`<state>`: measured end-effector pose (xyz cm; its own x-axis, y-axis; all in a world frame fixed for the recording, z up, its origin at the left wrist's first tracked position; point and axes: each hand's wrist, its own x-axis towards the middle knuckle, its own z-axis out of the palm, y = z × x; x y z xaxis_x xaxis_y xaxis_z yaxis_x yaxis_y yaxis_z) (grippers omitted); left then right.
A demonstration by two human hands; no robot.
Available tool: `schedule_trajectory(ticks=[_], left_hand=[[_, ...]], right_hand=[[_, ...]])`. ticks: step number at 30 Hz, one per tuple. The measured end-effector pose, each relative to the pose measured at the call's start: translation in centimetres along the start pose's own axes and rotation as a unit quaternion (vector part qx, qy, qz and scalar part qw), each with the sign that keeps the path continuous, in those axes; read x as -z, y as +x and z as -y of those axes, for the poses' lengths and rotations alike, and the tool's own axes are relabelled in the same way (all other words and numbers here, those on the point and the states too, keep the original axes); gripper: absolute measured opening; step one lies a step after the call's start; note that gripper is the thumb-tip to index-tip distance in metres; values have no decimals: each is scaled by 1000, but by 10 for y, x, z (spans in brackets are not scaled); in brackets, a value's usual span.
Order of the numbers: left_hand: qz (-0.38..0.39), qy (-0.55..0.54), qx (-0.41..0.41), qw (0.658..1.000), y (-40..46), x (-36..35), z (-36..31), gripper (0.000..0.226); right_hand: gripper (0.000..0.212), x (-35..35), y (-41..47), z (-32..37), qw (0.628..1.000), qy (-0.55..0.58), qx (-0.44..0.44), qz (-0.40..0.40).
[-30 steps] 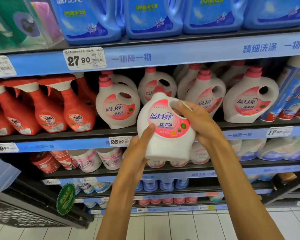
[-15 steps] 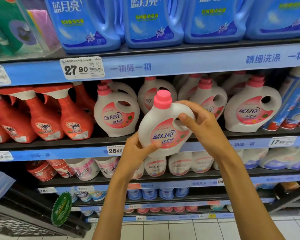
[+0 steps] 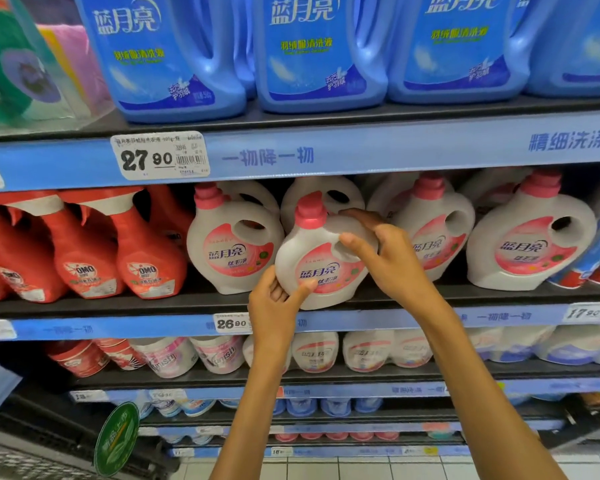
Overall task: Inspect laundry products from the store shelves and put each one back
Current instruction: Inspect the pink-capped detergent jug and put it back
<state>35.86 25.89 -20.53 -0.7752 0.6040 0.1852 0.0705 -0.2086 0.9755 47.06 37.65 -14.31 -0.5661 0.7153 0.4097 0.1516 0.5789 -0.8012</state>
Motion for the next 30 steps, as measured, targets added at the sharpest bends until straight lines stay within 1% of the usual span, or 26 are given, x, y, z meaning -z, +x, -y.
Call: schedule_trajectory(ticks=[1, 2, 3, 4, 5, 7, 9, 11, 13, 16, 18, 19, 20, 22, 23, 24, 25, 27, 28, 30], left_hand=[[-6, -2, 3, 1000, 1, -1, 1, 37], [-13, -3, 9, 1000, 2, -3, 2, 35], [-23, -6, 19, 1000, 3, -6, 3, 33], [-37, -8, 32, 999, 4, -9, 5, 30], [-51, -5, 44, 998, 5, -12, 6, 27], [-74, 24, 56, 995, 6, -17, 9, 23], [-89, 84, 45, 992, 6, -20, 12, 22], [-111, 161, 29, 980, 5, -24, 12, 28], [-123, 184, 35, 974, 7, -28, 12, 37], [-115, 182, 58, 975, 9, -35, 13, 43], [-120, 192, 63, 972, 9, -38, 10, 43], [-124, 180, 65, 974, 9, -38, 10, 40], [-126, 144, 69, 979, 8, -39, 9, 36], [-129, 24, 89, 987, 4, -36, 7, 35], [-143, -22, 93, 985, 1, -33, 6, 39], [-163, -49, 94, 981, -2, -29, 5, 42], [-183, -67, 88, 977, -5, -25, 5, 43], [-227, -81, 61, 969, -9, -14, 3, 38], [-254, -74, 43, 964, -9, -8, 1, 36], [-305, -32, 8, 952, -4, 7, -4, 35]], right_hand=[[41, -1, 1, 0, 1000, -11, 4, -13], [31, -2, 3, 1, 1000, -10, 5, -17], [11, -3, 4, 3, 1000, -8, 17, -13], [12, -5, 4, 5, 999, -17, 27, -18], [25, -6, 4, 7, 999, -26, 35, -22], [25, -8, 5, 6, 996, -58, 47, -38], [32, -7, 4, 6, 992, -102, 46, -50], [38, -6, 6, 6, 988, -145, 42, -36], [36, -6, 11, 4, 982, -180, 50, -20], [26, -5, 14, 2, 979, -189, 57, -50], [22, -4, 16, 4, 980, -185, 49, -54], [20, -4, 17, 4, 979, -188, 50, -54], [22, -6, 18, 2, 978, -191, 56, -55], [40, -10, 17, -1, 974, -215, 48, -53], [41, -12, 14, -1, 973, -218, 45, -66], [37, -14, 10, 0, 973, -211, 43, -89], [31, -16, 3, 3, 973, -197, 47, -114], [23, -23, -11, 13, 969, -167, 97, -154], [23, -27, -15, 18, 967, -152, 129, -156], [28, -35, -19, 28, 971, -121, 169, -118]])
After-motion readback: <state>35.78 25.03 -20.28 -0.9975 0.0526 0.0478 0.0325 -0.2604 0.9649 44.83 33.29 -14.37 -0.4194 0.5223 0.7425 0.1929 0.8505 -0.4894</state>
